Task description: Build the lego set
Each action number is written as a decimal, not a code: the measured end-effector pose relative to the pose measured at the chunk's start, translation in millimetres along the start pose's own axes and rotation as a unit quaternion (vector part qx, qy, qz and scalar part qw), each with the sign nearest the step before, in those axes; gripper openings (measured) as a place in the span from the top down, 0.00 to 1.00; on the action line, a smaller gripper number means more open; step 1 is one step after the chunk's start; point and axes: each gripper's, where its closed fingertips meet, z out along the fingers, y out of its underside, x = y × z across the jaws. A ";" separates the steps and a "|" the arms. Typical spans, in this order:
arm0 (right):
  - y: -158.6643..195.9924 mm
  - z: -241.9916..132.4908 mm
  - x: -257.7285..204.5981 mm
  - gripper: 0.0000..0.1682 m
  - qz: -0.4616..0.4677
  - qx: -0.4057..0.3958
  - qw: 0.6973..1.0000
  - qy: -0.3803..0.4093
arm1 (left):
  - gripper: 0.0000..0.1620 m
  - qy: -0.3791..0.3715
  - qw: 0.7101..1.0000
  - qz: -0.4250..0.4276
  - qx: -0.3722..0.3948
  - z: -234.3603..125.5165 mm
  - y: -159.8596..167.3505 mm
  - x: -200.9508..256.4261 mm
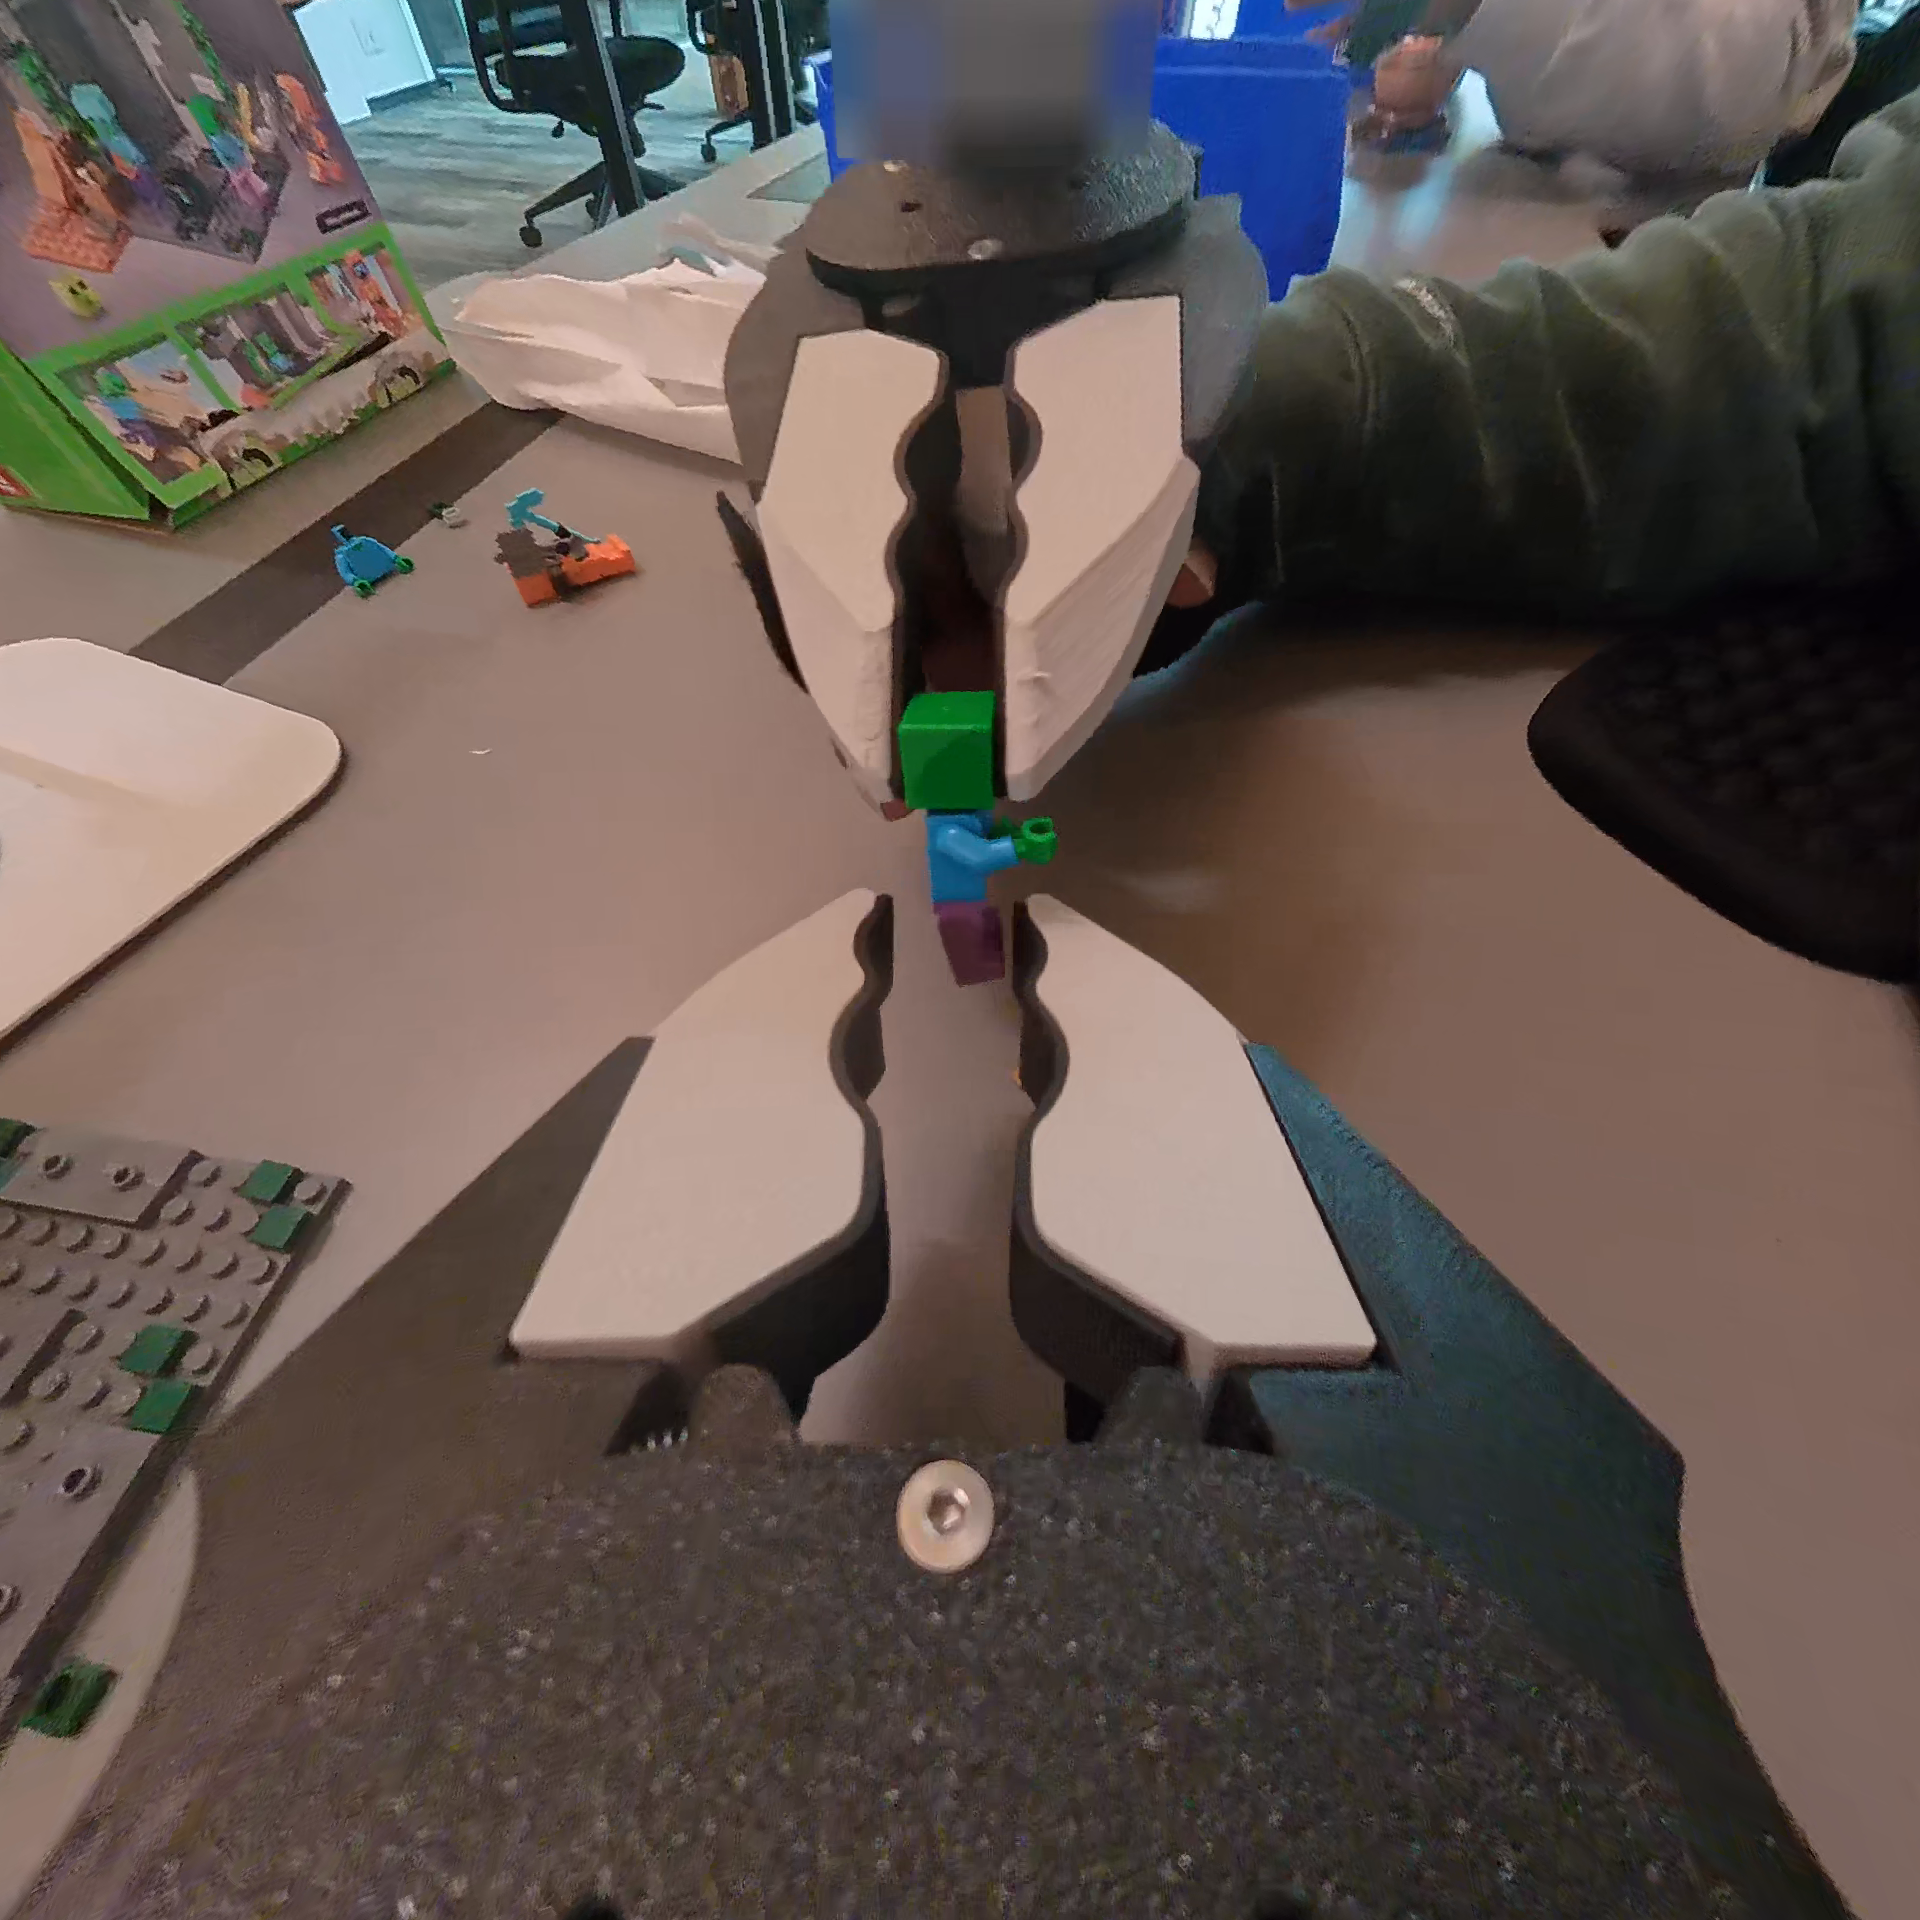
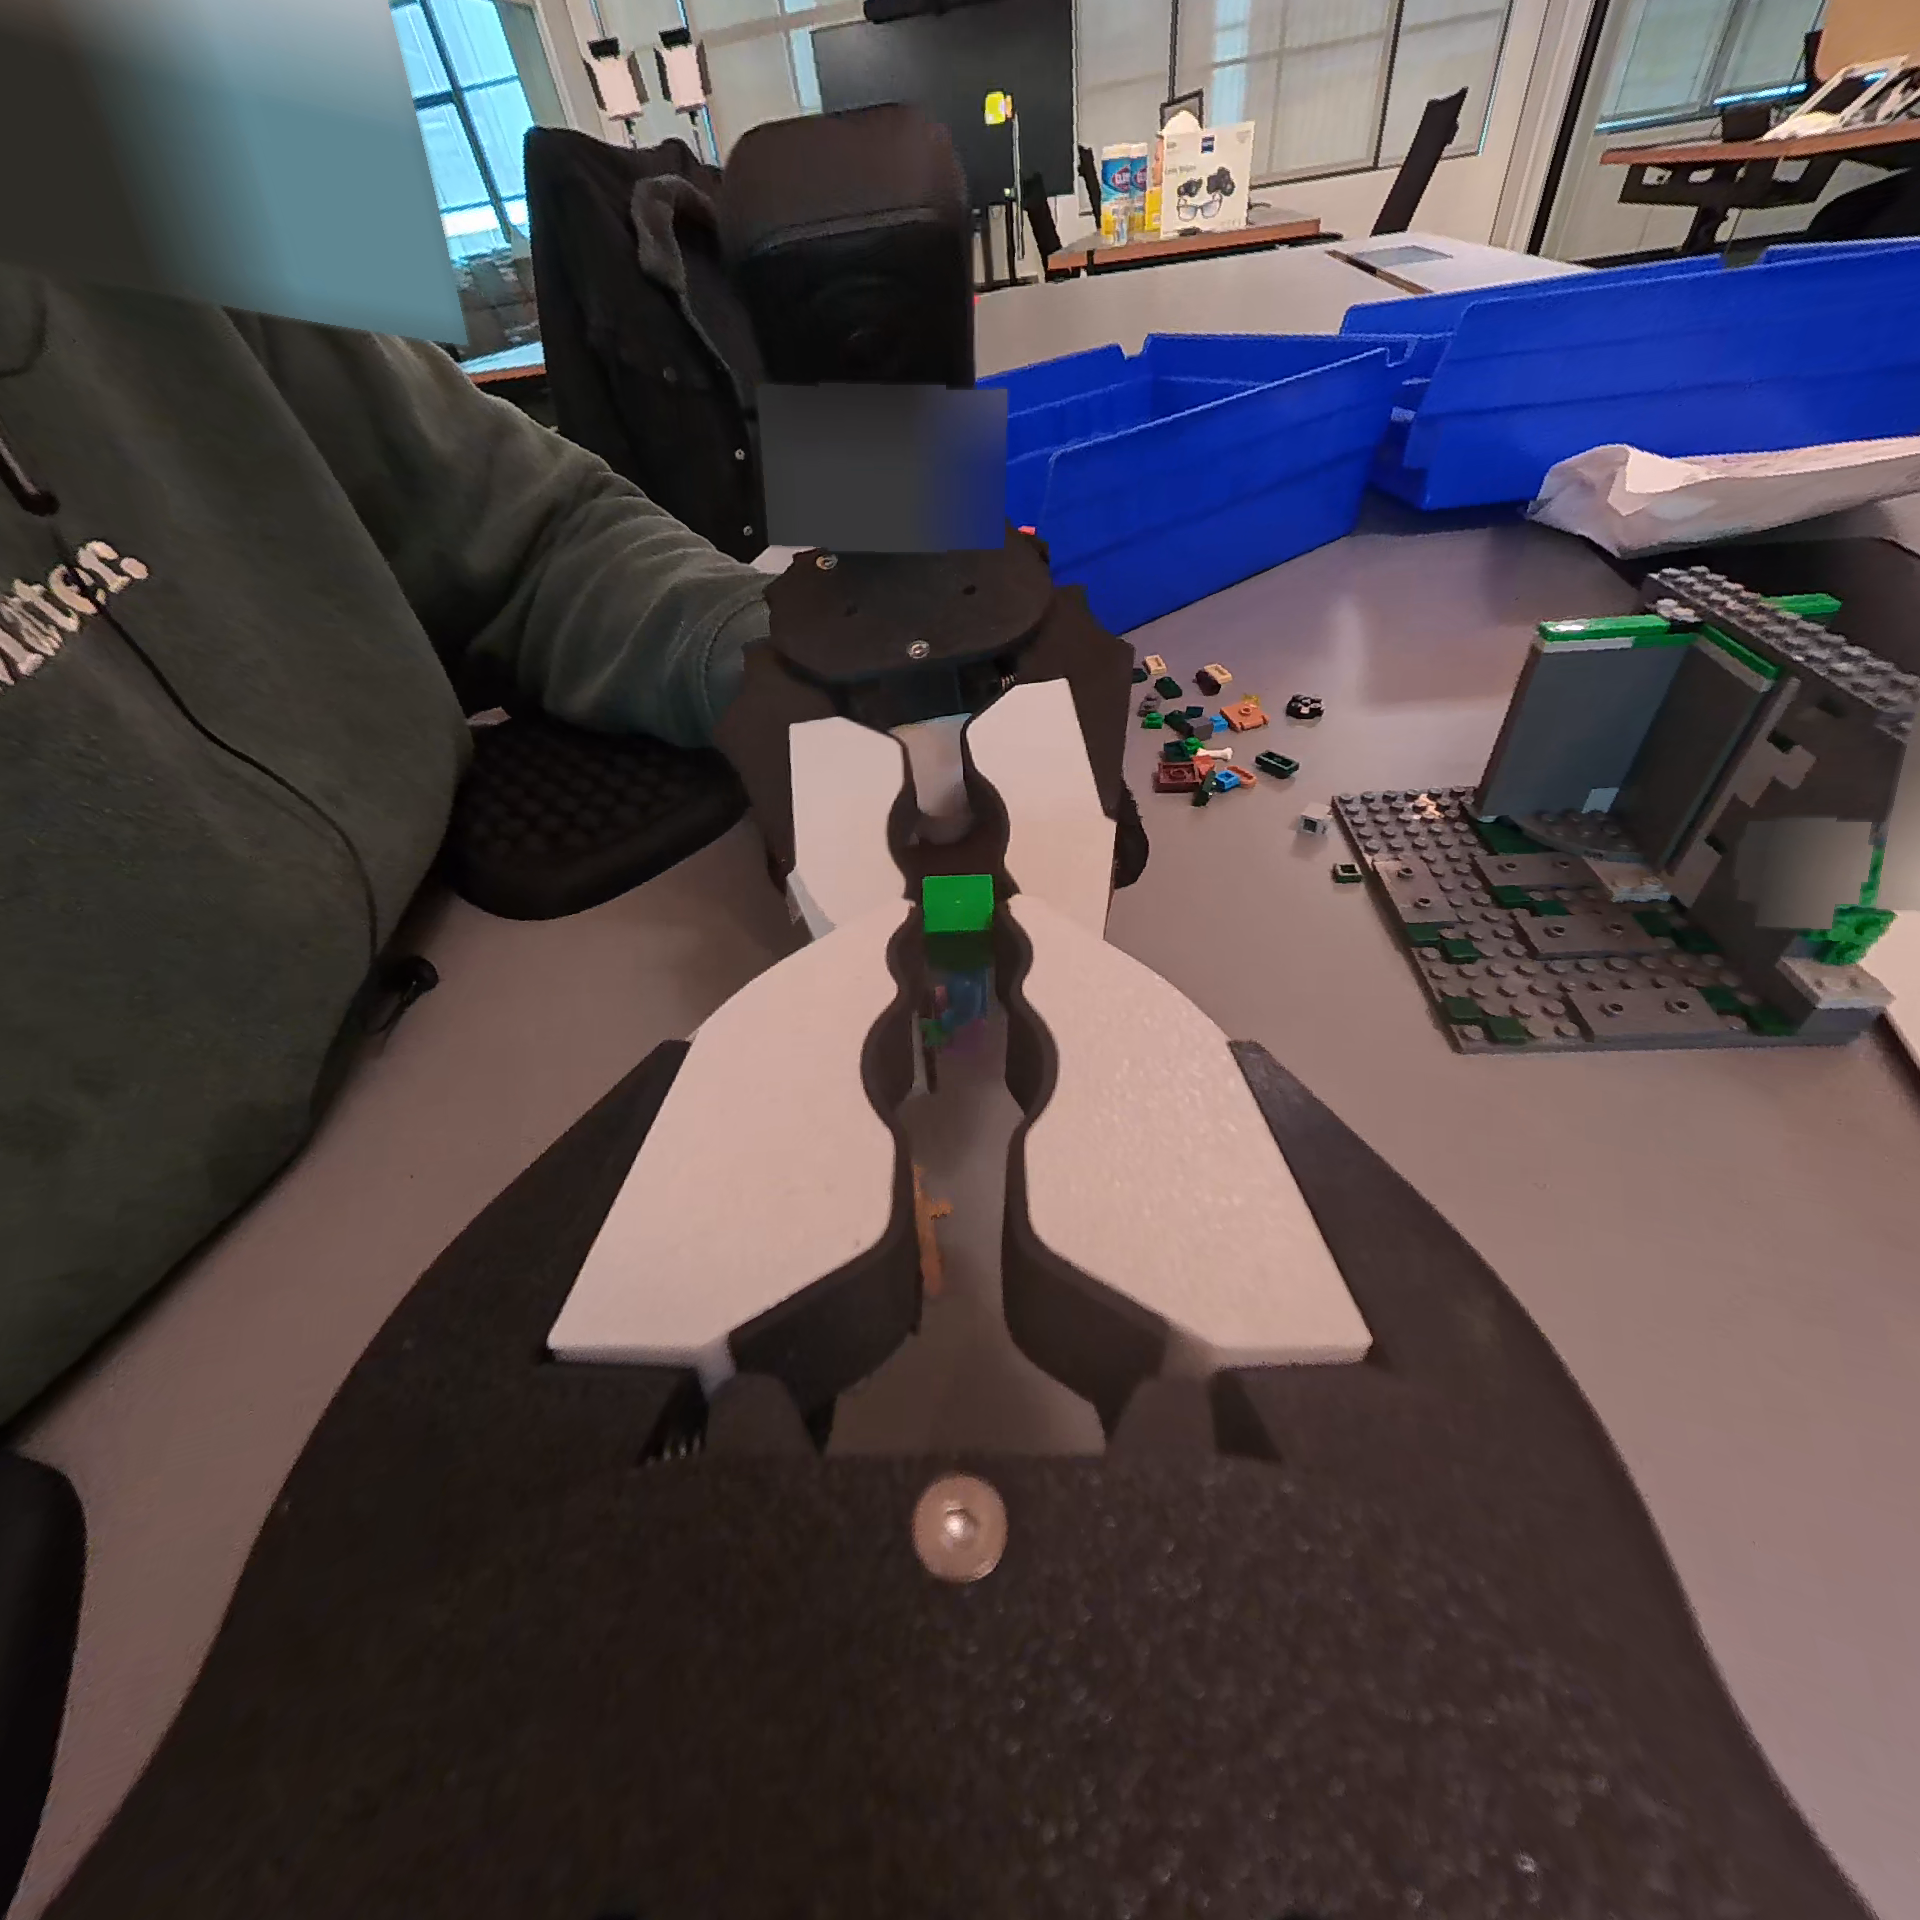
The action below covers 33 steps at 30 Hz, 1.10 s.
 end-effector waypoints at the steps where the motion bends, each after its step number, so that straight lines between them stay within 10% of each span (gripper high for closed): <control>1: -0.3 0.4 -0.5 0.93 0.000 0.000 1.000 -0.001 | 0.88 0.002 1.000 -0.004 0.004 -0.5 -1.2 0.0; 33: -6.5 -0.6 -2.9 0.93 -0.006 0.018 1.000 -0.001 | 0.95 -0.018 1.000 0.012 -0.003 -5.0 -5.8 -0.9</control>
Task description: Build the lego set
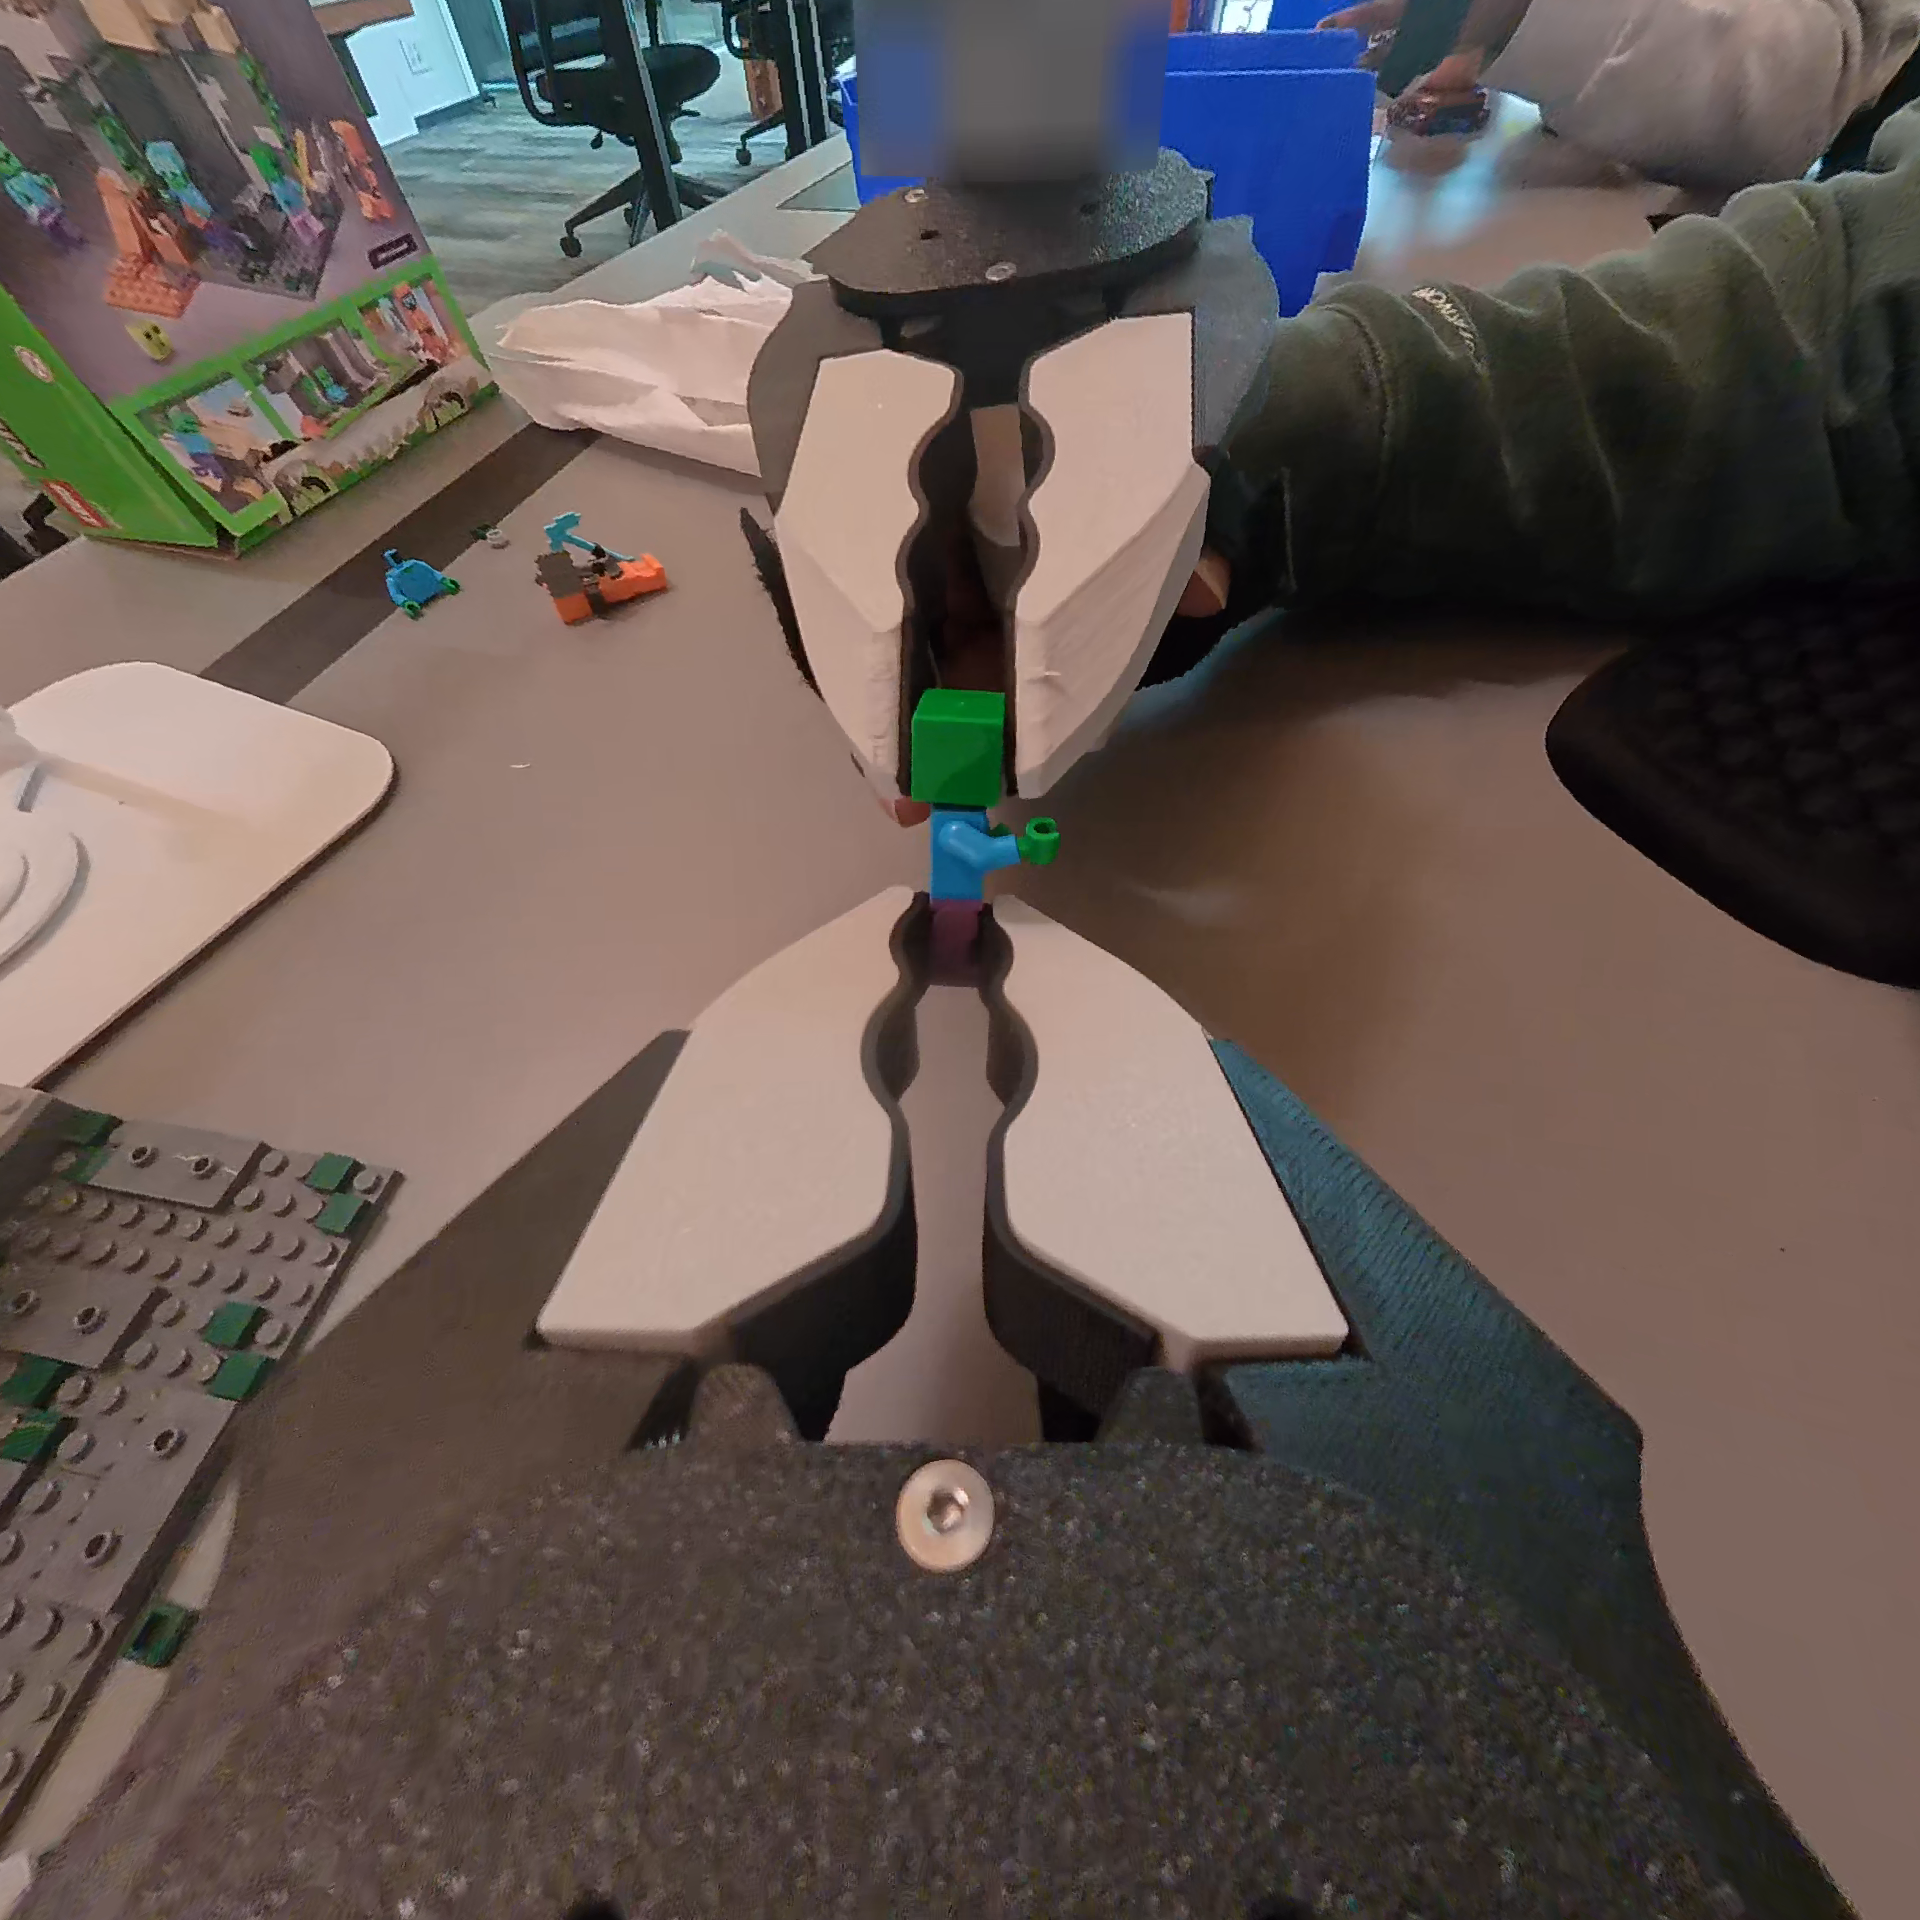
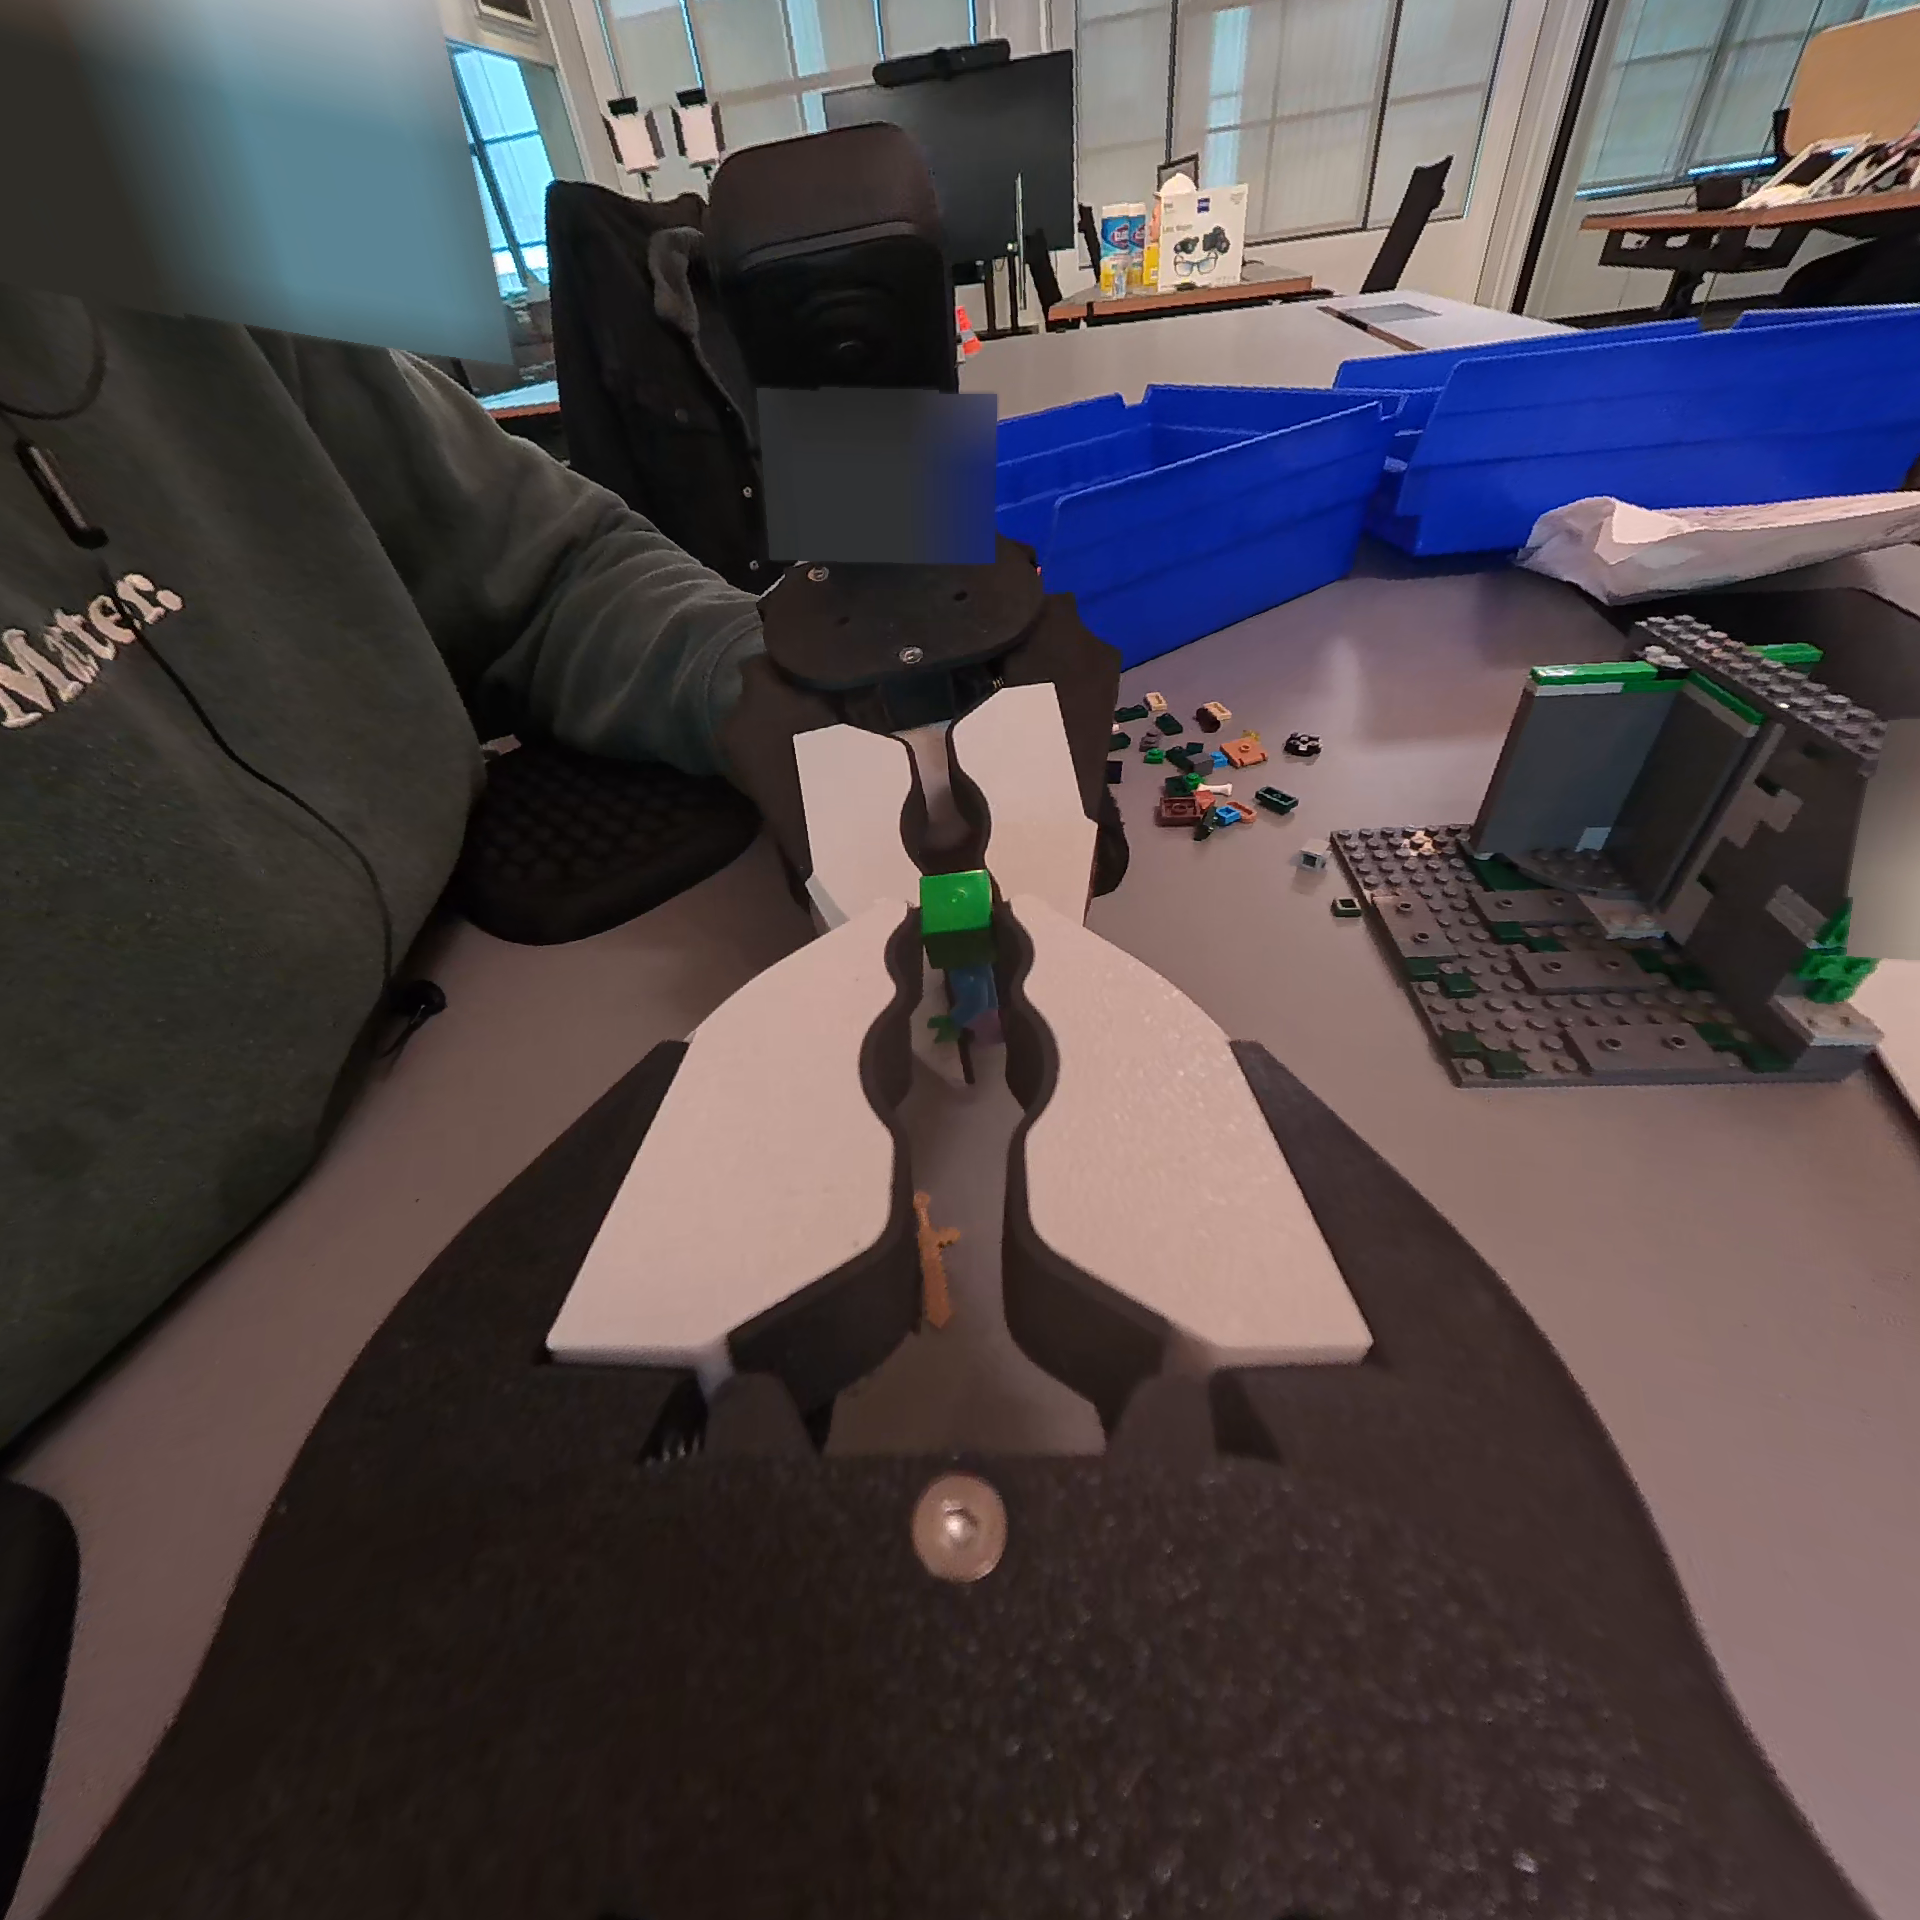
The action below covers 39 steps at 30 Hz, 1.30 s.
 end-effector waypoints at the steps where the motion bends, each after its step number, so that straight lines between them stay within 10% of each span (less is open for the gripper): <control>1: -0.1 0.0 0.1 0.93 -0.001 0.000 1.000 0.000 | 0.95 0.001 1.000 -0.001 0.000 0.0 0.0 0.2; 18: -8.2 -4.8 6.0 0.93 0.003 0.019 1.000 0.017 | 0.82 -0.013 1.000 0.003 0.004 -0.8 -0.3 -2.3; 39: -6.8 -0.7 9.4 0.93 -0.005 0.010 0.999 0.035 | 0.95 -0.013 0.999 -0.048 0.014 -2.7 -1.6 -7.6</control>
